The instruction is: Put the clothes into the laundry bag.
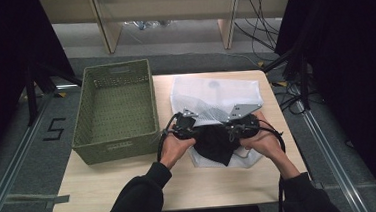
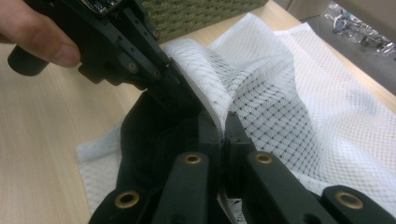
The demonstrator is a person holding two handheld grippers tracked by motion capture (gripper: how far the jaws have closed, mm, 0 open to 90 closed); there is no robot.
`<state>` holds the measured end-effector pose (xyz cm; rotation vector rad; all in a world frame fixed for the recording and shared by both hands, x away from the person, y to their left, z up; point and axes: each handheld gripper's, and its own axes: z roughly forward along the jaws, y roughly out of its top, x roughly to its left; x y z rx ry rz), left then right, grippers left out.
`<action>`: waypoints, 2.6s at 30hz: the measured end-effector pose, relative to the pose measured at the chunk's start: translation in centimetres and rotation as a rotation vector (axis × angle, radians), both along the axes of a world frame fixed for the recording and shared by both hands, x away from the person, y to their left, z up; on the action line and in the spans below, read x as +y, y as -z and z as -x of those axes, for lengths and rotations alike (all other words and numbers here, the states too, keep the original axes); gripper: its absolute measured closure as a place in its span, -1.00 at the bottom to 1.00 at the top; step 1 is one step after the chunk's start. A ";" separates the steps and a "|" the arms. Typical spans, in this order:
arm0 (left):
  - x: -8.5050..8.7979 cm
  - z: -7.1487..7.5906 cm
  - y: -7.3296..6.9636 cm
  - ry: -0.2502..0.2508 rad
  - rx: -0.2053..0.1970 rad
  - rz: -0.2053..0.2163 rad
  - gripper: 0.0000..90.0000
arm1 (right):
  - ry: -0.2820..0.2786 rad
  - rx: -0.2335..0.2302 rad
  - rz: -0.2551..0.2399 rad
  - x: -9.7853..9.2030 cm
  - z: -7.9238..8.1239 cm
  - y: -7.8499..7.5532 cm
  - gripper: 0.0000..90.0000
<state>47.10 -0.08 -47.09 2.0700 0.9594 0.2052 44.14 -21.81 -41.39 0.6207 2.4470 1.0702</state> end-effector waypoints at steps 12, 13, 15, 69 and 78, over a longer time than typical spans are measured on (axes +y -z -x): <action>0.8 5.5 1.7 0.077 0.049 -0.179 -0.03 | 0.003 0.041 0.027 -0.1 0.2 1.5 0.99; 0.7 5.4 2.1 0.098 0.055 -0.197 0.09 | -0.005 0.035 0.021 0.0 0.2 1.5 0.99; 0.5 5.0 2.6 0.101 0.082 -0.188 0.35 | -0.014 0.039 0.015 0.0 0.6 0.9 0.99; 4.6 6.7 1.4 0.188 0.038 -0.262 0.95 | 0.140 0.070 0.137 -1.7 -4.6 4.8 0.99; 6.1 7.0 1.6 0.132 0.026 -0.255 0.84 | 0.012 0.063 0.170 -0.8 -0.3 3.9 0.99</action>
